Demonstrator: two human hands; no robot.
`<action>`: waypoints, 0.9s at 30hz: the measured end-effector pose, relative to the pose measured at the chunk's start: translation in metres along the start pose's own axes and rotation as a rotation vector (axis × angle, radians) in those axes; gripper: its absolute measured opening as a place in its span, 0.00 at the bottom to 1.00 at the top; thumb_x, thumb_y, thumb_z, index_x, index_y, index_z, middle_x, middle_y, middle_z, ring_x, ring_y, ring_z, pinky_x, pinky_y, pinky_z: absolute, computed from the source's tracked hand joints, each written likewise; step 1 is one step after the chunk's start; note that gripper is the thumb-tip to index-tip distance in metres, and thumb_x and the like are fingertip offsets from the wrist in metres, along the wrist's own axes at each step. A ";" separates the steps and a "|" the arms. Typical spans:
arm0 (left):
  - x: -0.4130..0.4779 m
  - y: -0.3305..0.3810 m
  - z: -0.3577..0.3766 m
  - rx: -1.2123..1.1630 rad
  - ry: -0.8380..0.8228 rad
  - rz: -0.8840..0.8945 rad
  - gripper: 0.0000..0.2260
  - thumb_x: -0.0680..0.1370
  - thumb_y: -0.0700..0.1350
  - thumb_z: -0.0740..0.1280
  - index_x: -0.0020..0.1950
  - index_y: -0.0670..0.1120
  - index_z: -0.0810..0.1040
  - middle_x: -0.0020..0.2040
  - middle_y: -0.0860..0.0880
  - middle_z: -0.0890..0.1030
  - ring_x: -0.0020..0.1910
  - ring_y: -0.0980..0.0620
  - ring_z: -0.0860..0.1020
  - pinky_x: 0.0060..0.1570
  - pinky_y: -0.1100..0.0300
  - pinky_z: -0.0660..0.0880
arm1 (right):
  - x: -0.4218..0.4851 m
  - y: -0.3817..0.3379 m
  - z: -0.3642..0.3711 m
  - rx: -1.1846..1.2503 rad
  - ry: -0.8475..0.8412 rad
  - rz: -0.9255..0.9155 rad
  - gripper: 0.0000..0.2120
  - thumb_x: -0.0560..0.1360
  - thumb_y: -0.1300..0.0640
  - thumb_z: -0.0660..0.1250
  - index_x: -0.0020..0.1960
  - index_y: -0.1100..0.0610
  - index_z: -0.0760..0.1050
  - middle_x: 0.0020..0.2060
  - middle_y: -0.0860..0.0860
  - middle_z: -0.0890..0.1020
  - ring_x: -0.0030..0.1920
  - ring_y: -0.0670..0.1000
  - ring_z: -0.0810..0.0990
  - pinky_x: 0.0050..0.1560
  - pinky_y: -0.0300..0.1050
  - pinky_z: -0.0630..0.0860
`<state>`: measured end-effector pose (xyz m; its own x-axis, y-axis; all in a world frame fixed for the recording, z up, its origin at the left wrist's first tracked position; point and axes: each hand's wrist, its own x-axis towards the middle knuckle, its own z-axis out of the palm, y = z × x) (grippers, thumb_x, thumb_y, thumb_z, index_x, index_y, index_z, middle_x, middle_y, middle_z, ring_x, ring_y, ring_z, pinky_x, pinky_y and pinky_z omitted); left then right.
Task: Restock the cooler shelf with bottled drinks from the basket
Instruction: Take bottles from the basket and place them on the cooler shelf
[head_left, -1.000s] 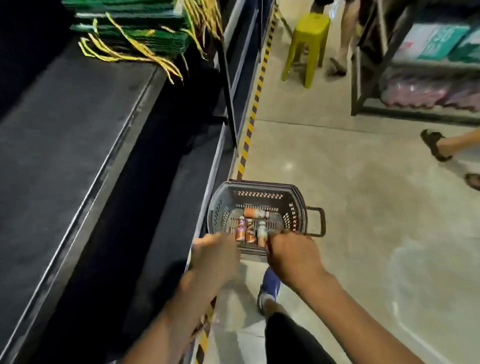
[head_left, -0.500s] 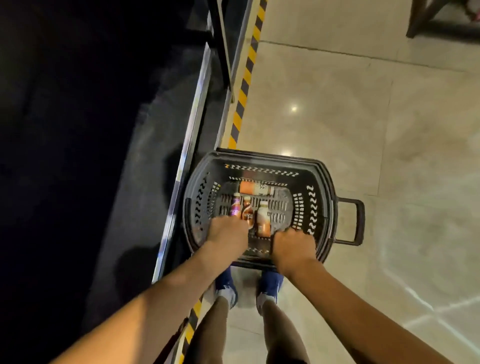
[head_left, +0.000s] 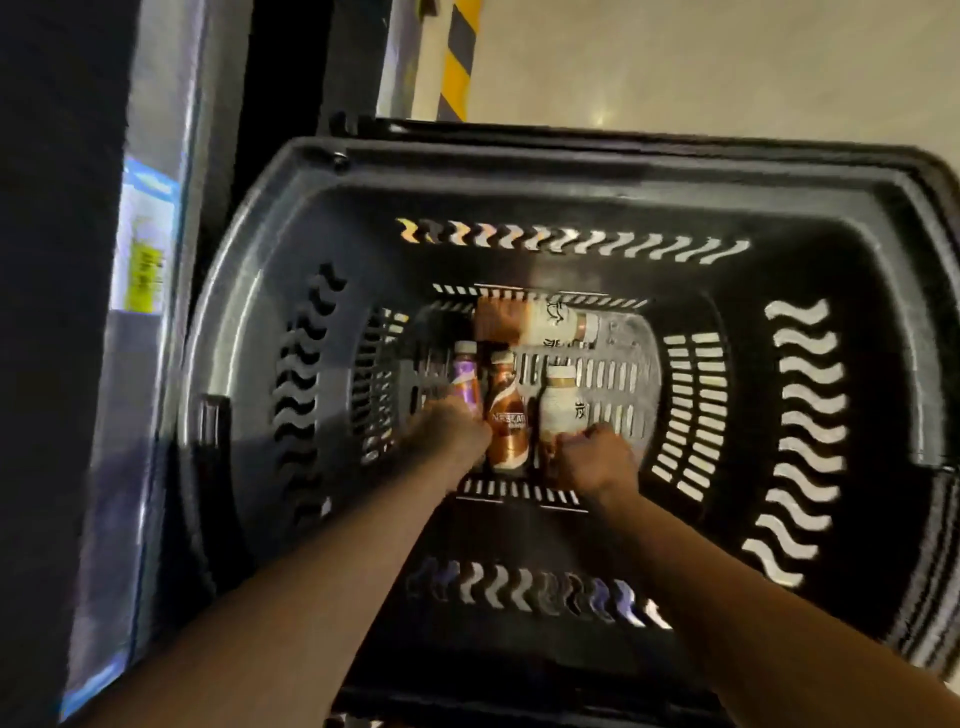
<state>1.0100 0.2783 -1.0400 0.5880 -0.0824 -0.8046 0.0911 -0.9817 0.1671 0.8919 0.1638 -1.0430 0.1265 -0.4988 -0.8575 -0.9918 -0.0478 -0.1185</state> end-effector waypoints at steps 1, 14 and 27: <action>0.012 -0.001 0.010 -0.065 0.000 -0.026 0.18 0.75 0.52 0.71 0.63 0.50 0.74 0.55 0.47 0.79 0.47 0.51 0.75 0.40 0.58 0.70 | 0.015 0.002 0.012 -0.035 0.036 0.009 0.26 0.75 0.39 0.63 0.63 0.58 0.72 0.58 0.60 0.80 0.58 0.59 0.77 0.63 0.55 0.72; 0.094 0.008 0.050 -0.098 0.115 -0.271 0.33 0.73 0.60 0.70 0.72 0.46 0.63 0.69 0.41 0.66 0.65 0.39 0.71 0.56 0.47 0.72 | 0.082 0.002 0.046 0.192 0.227 -0.043 0.27 0.68 0.45 0.77 0.59 0.52 0.66 0.54 0.53 0.77 0.49 0.53 0.78 0.46 0.51 0.81; -0.116 0.069 -0.083 -0.427 -0.062 -0.096 0.15 0.75 0.54 0.71 0.56 0.48 0.75 0.48 0.49 0.79 0.43 0.51 0.77 0.38 0.58 0.71 | -0.108 -0.014 -0.128 0.375 0.086 -0.090 0.28 0.72 0.45 0.74 0.66 0.53 0.69 0.50 0.49 0.78 0.47 0.50 0.76 0.49 0.45 0.74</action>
<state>1.0150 0.2343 -0.8876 0.5122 -0.0175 -0.8587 0.4746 -0.8275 0.2999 0.8894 0.1072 -0.8845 0.1946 -0.5787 -0.7920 -0.8993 0.2172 -0.3796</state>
